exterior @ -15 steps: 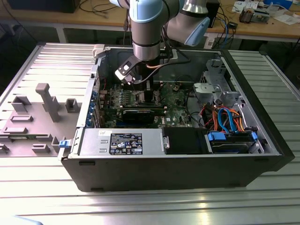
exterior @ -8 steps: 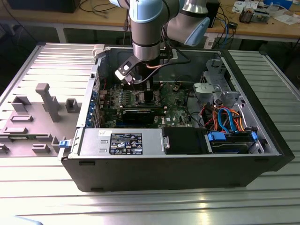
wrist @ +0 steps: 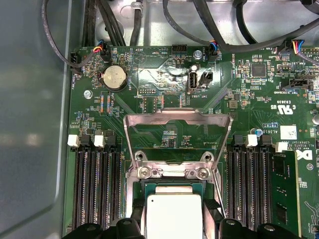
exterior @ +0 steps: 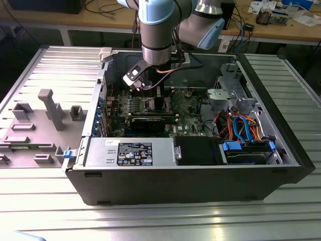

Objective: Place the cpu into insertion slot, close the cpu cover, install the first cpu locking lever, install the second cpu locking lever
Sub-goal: 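Place the cpu into insertion slot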

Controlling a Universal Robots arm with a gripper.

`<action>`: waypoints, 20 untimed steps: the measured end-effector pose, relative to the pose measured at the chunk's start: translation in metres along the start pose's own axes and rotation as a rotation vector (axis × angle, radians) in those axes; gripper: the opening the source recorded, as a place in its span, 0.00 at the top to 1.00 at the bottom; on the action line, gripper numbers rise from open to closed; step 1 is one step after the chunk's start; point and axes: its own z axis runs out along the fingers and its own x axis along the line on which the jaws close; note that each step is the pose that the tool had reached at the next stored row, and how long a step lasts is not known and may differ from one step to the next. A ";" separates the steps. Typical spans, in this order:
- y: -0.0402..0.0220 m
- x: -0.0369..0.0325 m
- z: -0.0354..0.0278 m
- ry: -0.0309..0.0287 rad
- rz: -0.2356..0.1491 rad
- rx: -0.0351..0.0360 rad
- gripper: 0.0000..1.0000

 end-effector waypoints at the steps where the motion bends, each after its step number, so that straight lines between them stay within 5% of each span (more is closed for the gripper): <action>1: 0.0000 0.0000 0.0000 0.0000 0.000 0.0000 0.46; 20: 0.0000 0.0000 0.0003 0.0000 0.000 0.0000 0.46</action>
